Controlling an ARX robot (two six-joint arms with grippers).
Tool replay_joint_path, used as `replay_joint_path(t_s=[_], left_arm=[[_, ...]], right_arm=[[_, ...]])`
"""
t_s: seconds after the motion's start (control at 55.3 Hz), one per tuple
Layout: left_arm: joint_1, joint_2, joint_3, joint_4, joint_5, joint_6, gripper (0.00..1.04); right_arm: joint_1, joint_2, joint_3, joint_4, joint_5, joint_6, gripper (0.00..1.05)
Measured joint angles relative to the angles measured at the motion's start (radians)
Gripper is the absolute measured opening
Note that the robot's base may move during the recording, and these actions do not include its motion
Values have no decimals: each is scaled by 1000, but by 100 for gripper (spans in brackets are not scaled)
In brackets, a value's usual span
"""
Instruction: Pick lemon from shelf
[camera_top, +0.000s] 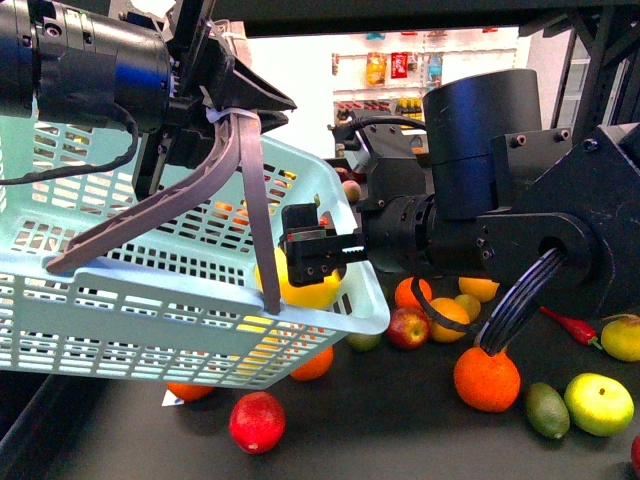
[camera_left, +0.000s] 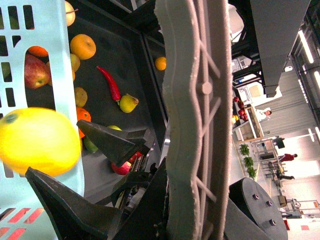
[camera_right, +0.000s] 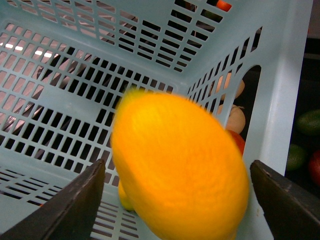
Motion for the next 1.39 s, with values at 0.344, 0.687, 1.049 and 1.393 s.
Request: replay_joint_path(t_s=[0.344, 0.687, 1.049, 1.393], left_arm=[[0, 3, 0, 0, -1, -3, 10], [0, 3, 0, 0, -1, -3, 10], [0, 3, 0, 0, 0, -3, 10], [0, 3, 0, 0, 0, -3, 10]], right_arm=[[-99, -108, -95, 40, 70, 24, 97], [-267, -618, -466, -43, 141, -48, 97], [-357, -1331, -845, -308, 139, -93, 97], [-362, -1871, -1081, -579, 219, -80, 53]])
